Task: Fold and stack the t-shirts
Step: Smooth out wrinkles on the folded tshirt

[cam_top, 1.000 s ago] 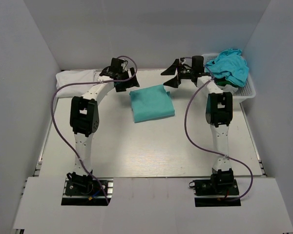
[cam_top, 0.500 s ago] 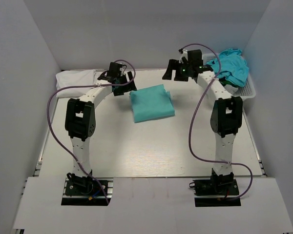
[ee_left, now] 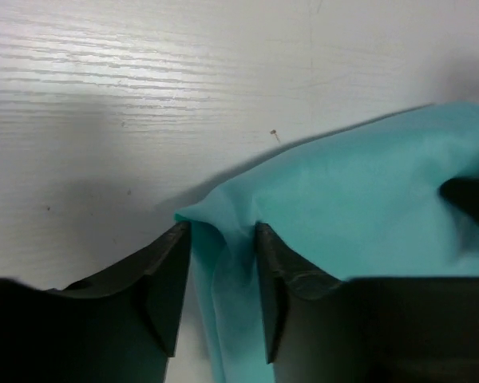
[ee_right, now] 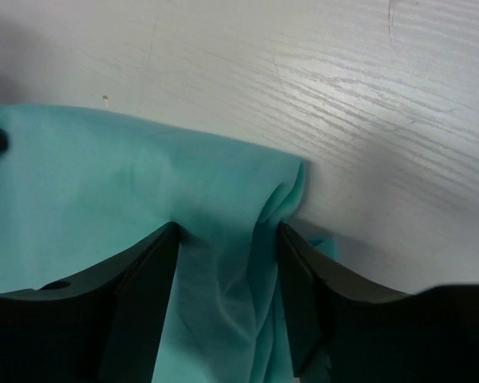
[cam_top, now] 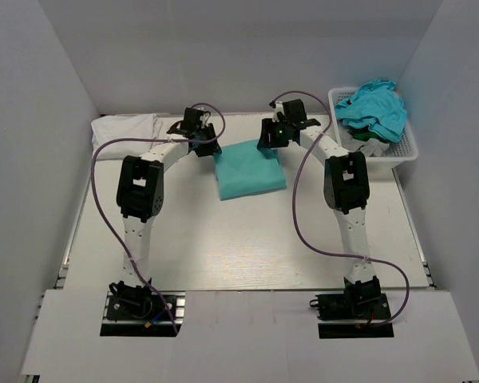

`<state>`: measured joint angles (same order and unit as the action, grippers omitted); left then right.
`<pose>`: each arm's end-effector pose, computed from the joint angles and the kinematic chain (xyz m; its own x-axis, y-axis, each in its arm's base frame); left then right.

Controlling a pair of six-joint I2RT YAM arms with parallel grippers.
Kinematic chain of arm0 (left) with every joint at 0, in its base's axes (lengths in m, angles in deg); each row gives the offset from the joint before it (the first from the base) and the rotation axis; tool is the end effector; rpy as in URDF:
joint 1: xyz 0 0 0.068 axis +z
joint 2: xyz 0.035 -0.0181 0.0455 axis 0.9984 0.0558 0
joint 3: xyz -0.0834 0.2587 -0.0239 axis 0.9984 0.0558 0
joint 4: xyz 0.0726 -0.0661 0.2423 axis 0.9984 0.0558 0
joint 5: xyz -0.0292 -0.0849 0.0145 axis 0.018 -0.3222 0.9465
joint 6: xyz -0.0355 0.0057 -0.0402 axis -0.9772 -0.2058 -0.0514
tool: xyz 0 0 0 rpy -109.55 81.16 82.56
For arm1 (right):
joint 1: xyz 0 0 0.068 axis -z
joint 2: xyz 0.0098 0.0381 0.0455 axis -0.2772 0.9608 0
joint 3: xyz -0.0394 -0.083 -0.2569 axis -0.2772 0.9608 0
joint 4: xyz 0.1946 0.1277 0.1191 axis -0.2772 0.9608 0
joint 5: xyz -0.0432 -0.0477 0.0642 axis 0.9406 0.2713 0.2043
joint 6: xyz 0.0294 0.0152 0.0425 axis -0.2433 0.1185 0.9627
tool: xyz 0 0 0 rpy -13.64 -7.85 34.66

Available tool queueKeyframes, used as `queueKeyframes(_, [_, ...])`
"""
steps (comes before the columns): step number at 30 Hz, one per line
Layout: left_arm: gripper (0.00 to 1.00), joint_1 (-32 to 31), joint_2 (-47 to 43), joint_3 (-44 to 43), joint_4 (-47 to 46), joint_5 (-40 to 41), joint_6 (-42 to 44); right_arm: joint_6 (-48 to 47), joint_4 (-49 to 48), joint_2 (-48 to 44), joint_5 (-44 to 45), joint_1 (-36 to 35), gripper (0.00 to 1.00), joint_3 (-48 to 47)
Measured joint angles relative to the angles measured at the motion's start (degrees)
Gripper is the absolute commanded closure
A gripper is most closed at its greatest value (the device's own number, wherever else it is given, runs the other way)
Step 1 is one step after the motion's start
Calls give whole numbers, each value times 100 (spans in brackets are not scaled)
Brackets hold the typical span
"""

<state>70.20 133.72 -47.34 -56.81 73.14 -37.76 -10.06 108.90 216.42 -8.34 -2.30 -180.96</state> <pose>0.4810 -0.1483 0.1838 -0.8056 -0.2373 -0.5428 -0.0042 0.9186 -0.3952 0.5193 0.1847 0.1792 -0.7134 -0.0872 -0.6953 -0.4213 0.8463 0.3261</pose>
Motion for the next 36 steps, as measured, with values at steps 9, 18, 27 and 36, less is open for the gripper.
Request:
queueKeyframes(9, [99, 0, 380, -59, -116, -291, -46, 103, -549, -17, -153, -7, 85, 79])
queueKeyframes(18, [100, -39, -129, 389, -341, -243, -37, 205, -1106, -579, -332, -4, 100, 1088])
queueKeyframes(27, [100, -94, -1322, 1207, -789, -597, -37, 498, -2024, -2575, -214, -4, 100, 3115])
queueKeyframes(36, [100, -116, -1045, 883, -1003, -1001, -35, 997, -2352, -2859, 74, 39, 100, 3773])
